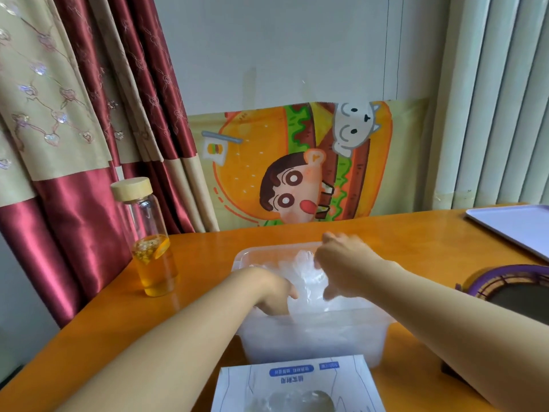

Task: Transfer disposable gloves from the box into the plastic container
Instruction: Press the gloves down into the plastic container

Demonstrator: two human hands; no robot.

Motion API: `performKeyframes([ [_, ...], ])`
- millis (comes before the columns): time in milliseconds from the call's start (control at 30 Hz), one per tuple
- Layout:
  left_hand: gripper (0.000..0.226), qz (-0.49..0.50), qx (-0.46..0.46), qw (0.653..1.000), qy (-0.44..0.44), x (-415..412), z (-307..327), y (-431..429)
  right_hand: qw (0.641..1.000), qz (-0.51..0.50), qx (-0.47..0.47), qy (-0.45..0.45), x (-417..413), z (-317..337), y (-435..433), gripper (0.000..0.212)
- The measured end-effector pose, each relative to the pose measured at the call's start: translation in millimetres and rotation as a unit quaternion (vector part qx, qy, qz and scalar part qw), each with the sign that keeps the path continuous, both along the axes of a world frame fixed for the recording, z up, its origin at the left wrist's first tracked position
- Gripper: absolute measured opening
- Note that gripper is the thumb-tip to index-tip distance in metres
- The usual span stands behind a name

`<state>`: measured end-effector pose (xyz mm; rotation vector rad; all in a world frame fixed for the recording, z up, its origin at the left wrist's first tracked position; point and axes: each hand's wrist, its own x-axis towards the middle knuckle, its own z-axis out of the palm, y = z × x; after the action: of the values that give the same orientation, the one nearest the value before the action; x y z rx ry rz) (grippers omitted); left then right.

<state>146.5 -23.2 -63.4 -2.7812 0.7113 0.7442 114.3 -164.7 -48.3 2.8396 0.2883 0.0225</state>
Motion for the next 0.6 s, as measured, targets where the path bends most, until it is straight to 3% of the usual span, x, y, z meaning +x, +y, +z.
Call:
performKeyframes([
  [100,0.067,-0.006,0.010,1.000,0.016,7.3,-11.5,-2.3,0.982,-0.019,0.036,0.186,13.7,-19.3,3.6,0.082],
  [200,0.065,-0.006,0.013,0.998,0.053,12.1,-21.5,-3.3,0.960,-0.058,0.035,0.273,18.0,-25.9,-3.8,0.096],
  [500,0.056,-0.006,-0.004,1.000,0.024,5.2,-7.0,4.3,0.956,-0.061,0.023,0.285,10.4,-16.7,-3.2,0.097],
  [600,0.049,0.033,-0.128,0.990,0.048,-6.6,17.3,19.4,0.957,-0.059,0.122,0.257,2.6,-1.9,-8.2,0.071],
])
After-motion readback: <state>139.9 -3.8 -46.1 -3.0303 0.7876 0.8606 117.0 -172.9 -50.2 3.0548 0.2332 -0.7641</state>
